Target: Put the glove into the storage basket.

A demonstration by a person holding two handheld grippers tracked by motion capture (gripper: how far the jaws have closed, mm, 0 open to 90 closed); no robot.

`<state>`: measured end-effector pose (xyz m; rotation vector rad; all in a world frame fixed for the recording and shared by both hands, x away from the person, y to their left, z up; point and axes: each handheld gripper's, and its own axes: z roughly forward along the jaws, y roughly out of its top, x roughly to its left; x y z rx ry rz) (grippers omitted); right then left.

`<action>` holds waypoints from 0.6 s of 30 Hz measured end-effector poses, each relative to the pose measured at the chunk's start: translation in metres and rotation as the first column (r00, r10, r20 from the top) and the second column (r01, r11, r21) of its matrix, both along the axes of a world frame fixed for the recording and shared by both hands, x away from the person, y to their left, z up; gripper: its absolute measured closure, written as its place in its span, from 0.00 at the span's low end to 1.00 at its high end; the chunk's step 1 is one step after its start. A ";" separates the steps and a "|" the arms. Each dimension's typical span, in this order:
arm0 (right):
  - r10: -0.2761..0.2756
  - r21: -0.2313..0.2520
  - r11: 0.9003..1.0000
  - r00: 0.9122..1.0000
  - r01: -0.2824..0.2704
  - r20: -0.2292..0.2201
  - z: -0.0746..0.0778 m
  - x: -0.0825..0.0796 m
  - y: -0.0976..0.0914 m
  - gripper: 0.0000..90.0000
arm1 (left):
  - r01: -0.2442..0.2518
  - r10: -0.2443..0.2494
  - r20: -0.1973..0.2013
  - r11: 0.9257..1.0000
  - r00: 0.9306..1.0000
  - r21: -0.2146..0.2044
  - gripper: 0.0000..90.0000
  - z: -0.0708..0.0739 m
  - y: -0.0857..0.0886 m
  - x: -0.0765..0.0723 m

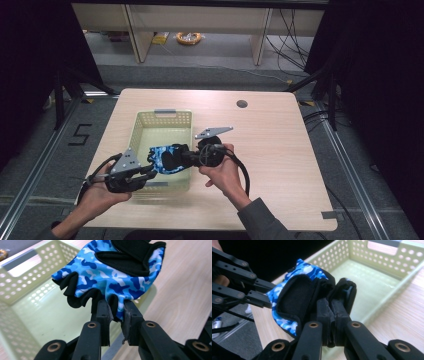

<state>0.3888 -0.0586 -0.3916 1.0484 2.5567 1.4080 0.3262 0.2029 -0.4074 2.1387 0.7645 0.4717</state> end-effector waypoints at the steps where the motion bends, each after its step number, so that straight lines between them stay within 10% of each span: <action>1: 0.004 0.003 1.000 1.000 -0.004 -0.005 0.001 0.001 0.003 0.97 | 0.001 -0.001 0.008 1.000 1.000 -0.007 0.86 0.000 0.003 0.001; 18: 0.065 0.036 0.997 0.996 -0.063 -0.054 -0.003 0.013 0.051 0.97 | -0.077 0.077 0.000 0.997 0.997 0.013 0.85 -0.003 0.050 -0.004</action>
